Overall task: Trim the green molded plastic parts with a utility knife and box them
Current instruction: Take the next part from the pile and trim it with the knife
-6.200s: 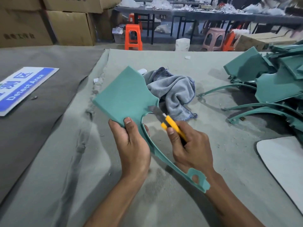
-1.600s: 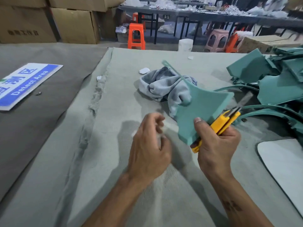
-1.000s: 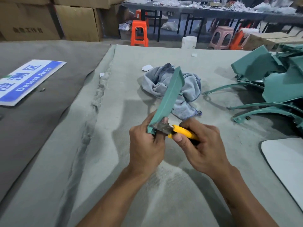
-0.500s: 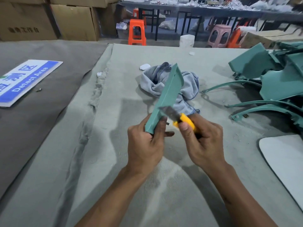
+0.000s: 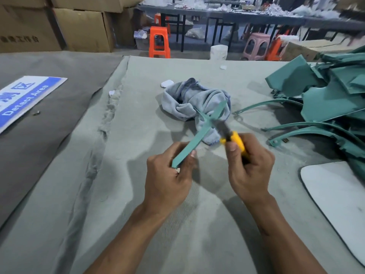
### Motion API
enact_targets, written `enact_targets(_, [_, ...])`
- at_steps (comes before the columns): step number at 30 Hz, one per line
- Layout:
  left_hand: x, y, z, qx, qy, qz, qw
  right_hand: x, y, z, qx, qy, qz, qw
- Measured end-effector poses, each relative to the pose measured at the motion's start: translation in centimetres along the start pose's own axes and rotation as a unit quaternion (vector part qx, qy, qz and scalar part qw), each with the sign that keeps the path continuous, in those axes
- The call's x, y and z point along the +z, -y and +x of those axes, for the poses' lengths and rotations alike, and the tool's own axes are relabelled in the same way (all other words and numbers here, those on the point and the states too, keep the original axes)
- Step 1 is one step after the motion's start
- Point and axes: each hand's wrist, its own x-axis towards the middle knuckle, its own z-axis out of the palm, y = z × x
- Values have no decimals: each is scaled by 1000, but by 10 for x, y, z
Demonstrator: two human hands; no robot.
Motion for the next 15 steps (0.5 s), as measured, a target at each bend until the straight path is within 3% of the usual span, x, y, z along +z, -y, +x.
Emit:
enact_targets(2, [1, -1, -1, 6, 7, 6, 1000, -3, -2, -3, -58, 44, 16, 997])
enact_targets(4, [1, 0, -2, 5, 8, 1, 1000, 0, -5, -4, -62, 63, -2, 996])
enact_targets(8, [-3, 2, 2, -43, -18, -20, 999, 4, -10, -2, 96, -35, -52, 993])
enact_targets(9, [-4, 2, 3, -61, -28, -33, 997, 2, -11, -2, 93, -43, -50, 993])
enact_targets(13, [-7, 1, 3, -63, -20, -35, 997, -1, -6, -8, -69, 56, -7, 996])
enact_targets(15, [-8, -1, 4, -35, 9, -15, 999, 7, -5, -6, -69, 79, -26, 994])
